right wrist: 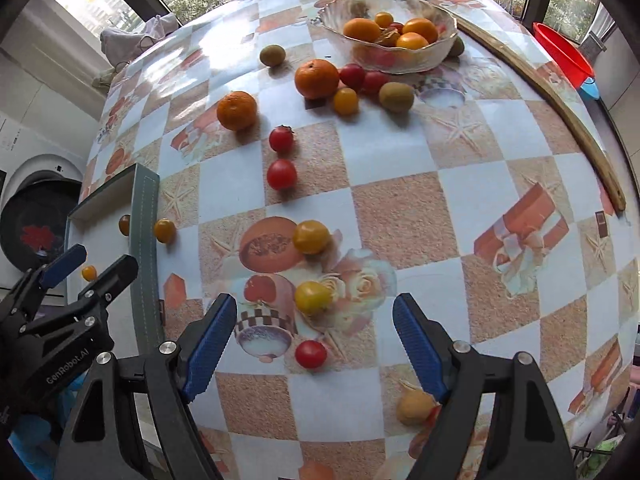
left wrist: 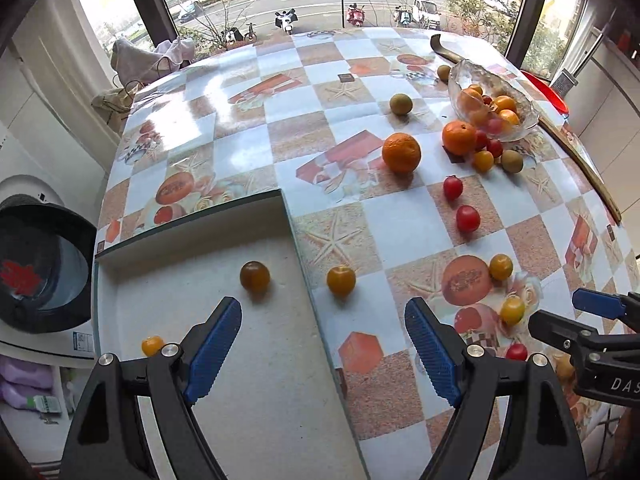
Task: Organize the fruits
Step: 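Move both open grippers back over the fruits on the table, then grasp a red cherry tomato with the left gripper while the right grasps a kiwi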
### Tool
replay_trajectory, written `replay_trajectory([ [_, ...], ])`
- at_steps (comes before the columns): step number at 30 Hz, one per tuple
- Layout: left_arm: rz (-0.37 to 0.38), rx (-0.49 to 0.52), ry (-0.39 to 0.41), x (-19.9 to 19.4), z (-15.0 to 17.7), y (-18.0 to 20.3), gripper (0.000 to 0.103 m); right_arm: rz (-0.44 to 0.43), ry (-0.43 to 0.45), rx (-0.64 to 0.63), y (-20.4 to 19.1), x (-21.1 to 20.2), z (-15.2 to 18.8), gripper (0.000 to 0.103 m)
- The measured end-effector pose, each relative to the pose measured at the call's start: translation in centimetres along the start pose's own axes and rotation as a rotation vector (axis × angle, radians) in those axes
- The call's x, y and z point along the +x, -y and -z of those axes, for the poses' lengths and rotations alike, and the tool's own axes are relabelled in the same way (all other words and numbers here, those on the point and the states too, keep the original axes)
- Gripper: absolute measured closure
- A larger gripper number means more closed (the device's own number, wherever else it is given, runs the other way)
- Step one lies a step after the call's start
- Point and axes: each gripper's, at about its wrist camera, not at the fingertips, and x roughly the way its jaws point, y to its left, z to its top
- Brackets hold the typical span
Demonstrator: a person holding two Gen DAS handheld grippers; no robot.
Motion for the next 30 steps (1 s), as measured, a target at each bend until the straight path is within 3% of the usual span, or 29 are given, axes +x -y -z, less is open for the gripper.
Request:
replay_trajectory([
  [8, 0.064, 0.032, -0.023, 2.1, -2.5, 4.4, 0.018, 0.028, -0.026, 0.019, 4.8, -0.2, 2.7, 0.02],
  [18, 0.084, 0.032, -0.08, 5.5, -3.9, 7.7, 0.018, 0.009, -0.041, -0.14, 4.1, 0.2, 4.5, 0.02],
  [20, 0.087, 0.036, -0.083, 5.9, -4.1, 8.3, 0.018, 0.019, -0.044, -0.187, 3.5, 0.4, 4.7, 0.025],
  [22, 0.092, 0.038, -0.083, 6.3, -4.4, 8.9, 0.018, 0.04, -0.057, -0.241, 3.0, 0.8, 5.0, 0.041],
  [25, 0.091, 0.043, -0.084, 6.8, -4.8, 9.7, 0.018, 0.058, -0.076, -0.312, 2.3, 1.5, 5.4, 0.052],
  [26, 0.091, 0.043, -0.085, 7.0, -4.9, 9.8, 0.019, 0.068, -0.075, -0.334, 2.1, 1.6, 5.5, 0.053],
  [28, 0.097, 0.038, -0.101, 7.4, -5.0, 10.1, 0.032, 0.088, -0.071, -0.379, 1.8, 1.7, 5.8, 0.055],
  [30, 0.086, 0.031, -0.107, 7.7, -5.1, 10.2, 0.033, 0.109, -0.068, -0.41, 1.3, 1.8, 6.1, 0.059],
])
